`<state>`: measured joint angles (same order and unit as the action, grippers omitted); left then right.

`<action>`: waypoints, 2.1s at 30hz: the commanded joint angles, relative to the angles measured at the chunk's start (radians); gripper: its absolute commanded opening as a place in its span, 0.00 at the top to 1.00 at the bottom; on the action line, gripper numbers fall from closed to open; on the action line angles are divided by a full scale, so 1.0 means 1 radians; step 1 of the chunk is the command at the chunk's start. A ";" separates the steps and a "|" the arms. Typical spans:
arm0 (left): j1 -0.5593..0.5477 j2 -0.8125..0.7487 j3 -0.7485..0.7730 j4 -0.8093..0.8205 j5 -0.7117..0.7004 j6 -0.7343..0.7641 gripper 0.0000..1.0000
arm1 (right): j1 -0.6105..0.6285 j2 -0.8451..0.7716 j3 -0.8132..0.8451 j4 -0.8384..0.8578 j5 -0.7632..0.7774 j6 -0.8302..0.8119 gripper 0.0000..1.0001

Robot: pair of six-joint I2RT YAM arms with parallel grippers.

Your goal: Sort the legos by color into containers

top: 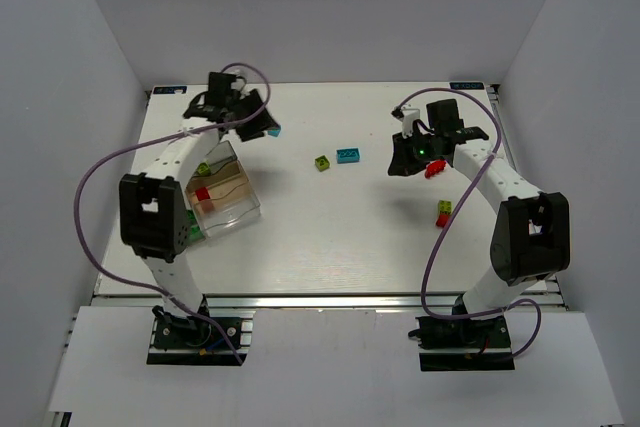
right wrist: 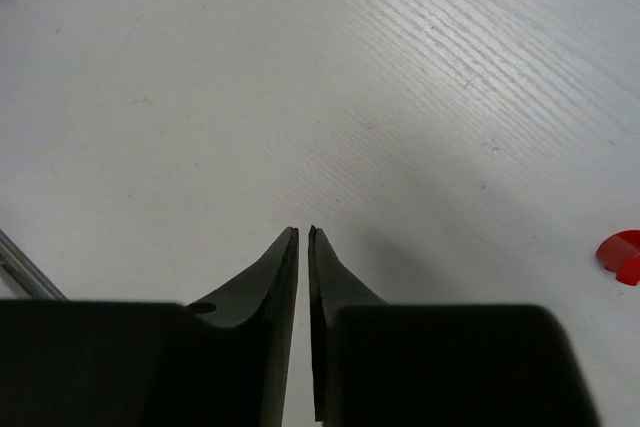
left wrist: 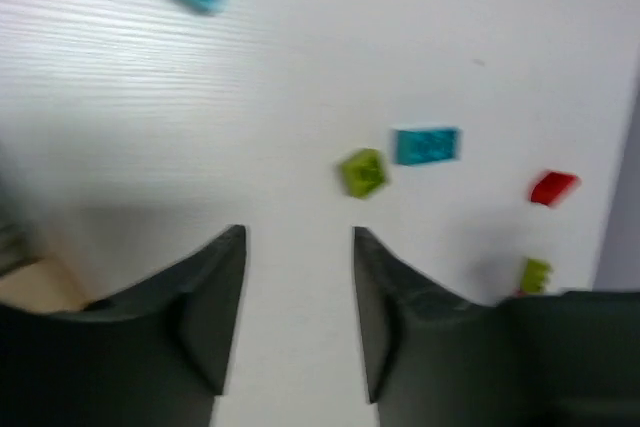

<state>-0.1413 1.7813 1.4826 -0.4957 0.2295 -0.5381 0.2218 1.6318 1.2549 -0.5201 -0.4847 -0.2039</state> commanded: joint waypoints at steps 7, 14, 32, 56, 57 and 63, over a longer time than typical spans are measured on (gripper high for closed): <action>-0.288 0.286 0.387 -0.191 0.006 -0.008 0.17 | -0.009 -0.004 0.037 0.040 0.090 0.024 0.38; -0.365 0.466 0.576 -0.340 -0.246 -0.069 0.15 | -0.025 -0.016 0.018 0.046 0.090 0.034 0.38; -0.408 0.627 0.686 -0.371 -0.343 -0.102 0.24 | -0.053 -0.020 0.011 0.057 0.075 0.044 0.38; -0.311 0.304 0.542 -0.365 -0.421 -0.049 1.00 | -0.094 -0.038 0.031 0.061 0.138 0.018 0.59; -0.296 0.284 0.526 -0.375 -0.424 -0.046 1.00 | -0.102 -0.033 0.041 0.054 0.144 0.008 0.62; -0.123 0.080 0.316 -0.391 -0.421 -0.030 1.00 | -0.139 -0.017 0.067 0.034 0.133 0.001 0.61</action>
<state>-0.3435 1.9629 1.8900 -0.8558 -0.1665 -0.5873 0.1013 1.6310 1.2781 -0.4946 -0.3531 -0.1883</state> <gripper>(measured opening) 0.461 0.377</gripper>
